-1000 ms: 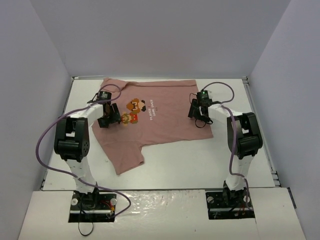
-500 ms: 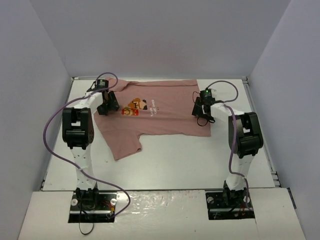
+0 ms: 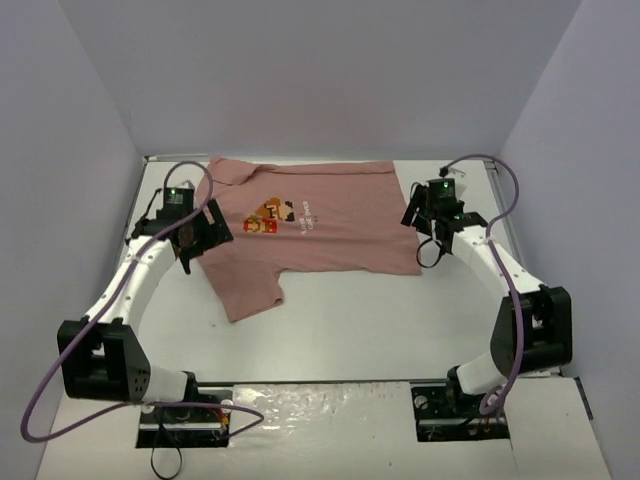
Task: Fold and stack the t-shirts
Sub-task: Flatten out the tshirt, then grap the side of the flattened tshirt closest away from the robot with both arms
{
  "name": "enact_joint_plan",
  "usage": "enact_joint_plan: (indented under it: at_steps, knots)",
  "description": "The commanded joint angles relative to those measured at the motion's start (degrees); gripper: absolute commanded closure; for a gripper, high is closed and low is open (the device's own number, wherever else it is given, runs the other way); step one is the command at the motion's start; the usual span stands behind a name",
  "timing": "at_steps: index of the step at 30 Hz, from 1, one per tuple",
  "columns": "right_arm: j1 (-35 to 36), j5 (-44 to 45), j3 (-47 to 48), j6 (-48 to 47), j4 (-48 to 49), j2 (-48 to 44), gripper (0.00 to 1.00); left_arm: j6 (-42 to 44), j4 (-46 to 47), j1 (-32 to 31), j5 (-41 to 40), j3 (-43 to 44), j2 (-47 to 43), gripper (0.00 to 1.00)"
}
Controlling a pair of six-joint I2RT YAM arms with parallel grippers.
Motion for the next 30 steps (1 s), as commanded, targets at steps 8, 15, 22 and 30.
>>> enact_joint_plan:
  at_steps: [8,15,22,30]
  knots:
    - [-0.62,-0.85,-10.93,5.07,-1.10,-10.32,0.35,-9.12,0.54,-4.76,-1.36,-20.27,-5.76,0.35]
    - [-0.61,-0.89,-12.59,4.50,-1.05,-12.09,0.35,-10.42,4.91,-6.22,-2.02,-27.27,-6.39,0.43]
    - [-0.60,-0.85,-12.61,4.54,-0.86,-12.34,0.35,-11.21,8.76,-8.93,-1.83,-27.72,-4.44,0.53]
    - [-0.60,0.80,-14.22,4.07,-0.54,-10.65,0.35,-13.33,7.77,-12.12,-1.30,-27.78,-5.54,0.83]
